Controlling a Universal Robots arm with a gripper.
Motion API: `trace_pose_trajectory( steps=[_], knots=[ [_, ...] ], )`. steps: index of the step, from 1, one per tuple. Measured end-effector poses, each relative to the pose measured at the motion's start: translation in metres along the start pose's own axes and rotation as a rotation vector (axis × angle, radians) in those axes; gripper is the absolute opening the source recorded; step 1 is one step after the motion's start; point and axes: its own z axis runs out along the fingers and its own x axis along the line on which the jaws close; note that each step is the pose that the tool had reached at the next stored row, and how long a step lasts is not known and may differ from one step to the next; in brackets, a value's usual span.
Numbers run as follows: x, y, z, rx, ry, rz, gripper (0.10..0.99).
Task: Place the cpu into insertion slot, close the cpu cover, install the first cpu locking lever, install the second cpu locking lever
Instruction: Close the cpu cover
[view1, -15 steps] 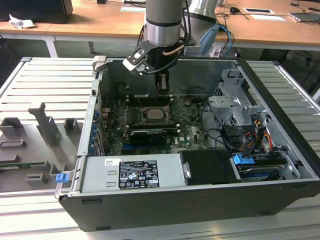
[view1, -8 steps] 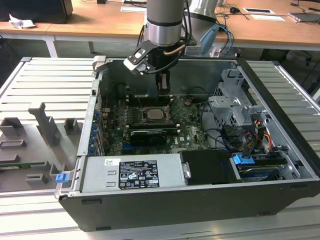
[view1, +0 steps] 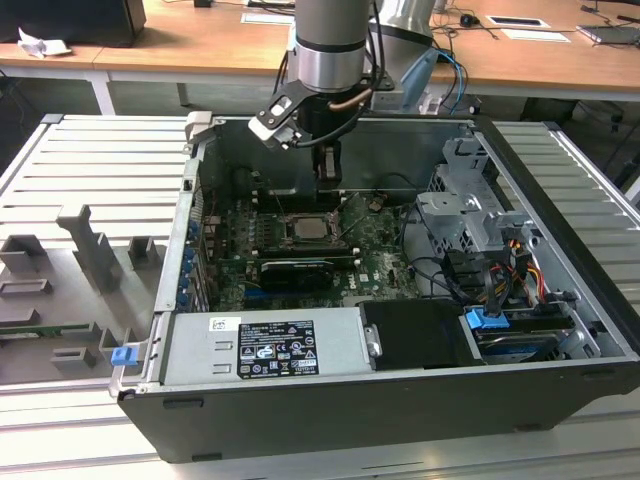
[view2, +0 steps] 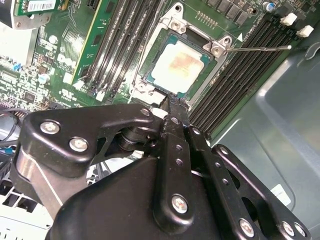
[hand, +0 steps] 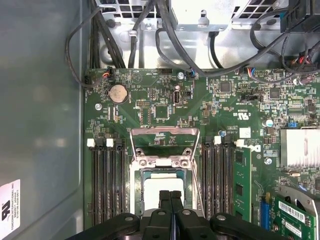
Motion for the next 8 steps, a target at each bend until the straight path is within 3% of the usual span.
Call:
trace_pose_trajectory(
  steps=[8],
  knots=[
    [0.0001,0.0044,0.0002,0.000,-0.0017,0.000,0.106]
  ],
)
